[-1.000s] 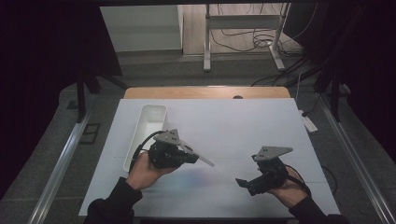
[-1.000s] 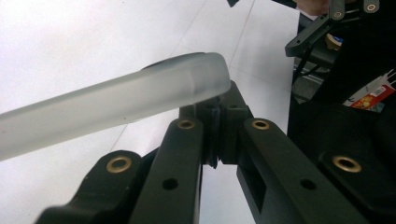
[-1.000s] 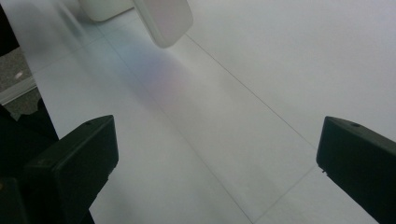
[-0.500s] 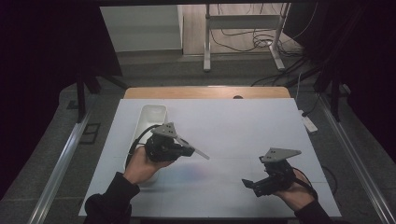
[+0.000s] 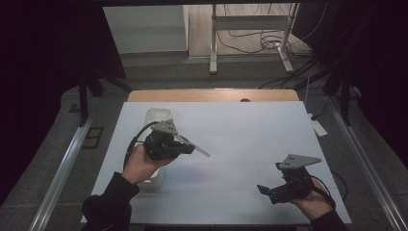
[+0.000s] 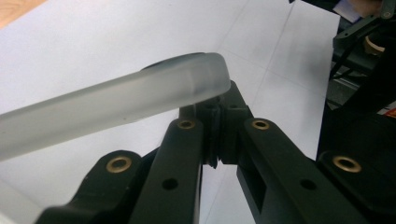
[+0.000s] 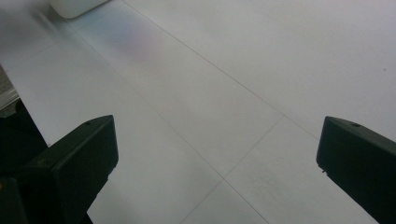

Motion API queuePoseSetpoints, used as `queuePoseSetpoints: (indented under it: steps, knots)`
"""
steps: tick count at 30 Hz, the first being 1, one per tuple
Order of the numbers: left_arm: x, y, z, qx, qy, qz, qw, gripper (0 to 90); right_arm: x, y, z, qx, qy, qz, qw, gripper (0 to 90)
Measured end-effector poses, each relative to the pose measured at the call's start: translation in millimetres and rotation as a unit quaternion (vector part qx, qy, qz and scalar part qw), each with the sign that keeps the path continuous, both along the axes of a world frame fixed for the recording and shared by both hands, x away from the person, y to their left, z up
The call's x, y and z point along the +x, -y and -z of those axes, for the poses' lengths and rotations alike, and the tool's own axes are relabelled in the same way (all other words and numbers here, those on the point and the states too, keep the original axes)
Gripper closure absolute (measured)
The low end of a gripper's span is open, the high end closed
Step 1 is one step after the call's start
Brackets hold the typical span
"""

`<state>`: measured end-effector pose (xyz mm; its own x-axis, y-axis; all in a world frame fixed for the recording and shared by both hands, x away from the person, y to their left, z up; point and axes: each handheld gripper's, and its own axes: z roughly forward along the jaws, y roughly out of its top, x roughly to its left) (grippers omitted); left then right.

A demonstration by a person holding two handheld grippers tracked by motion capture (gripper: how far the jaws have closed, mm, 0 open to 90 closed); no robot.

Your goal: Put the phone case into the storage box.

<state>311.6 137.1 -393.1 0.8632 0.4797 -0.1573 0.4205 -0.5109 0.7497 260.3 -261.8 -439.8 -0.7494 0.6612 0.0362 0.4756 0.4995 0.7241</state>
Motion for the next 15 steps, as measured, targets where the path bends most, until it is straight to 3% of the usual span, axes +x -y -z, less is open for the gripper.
queuePoseSetpoints:
  steps: [15]
  knots:
    - [9.8,-20.4,-7.1,0.02,0.002,-0.029,0.9994,88.2,-5.4,21.9,4.6,-0.009,0.002,0.034,0.9994,0.0]
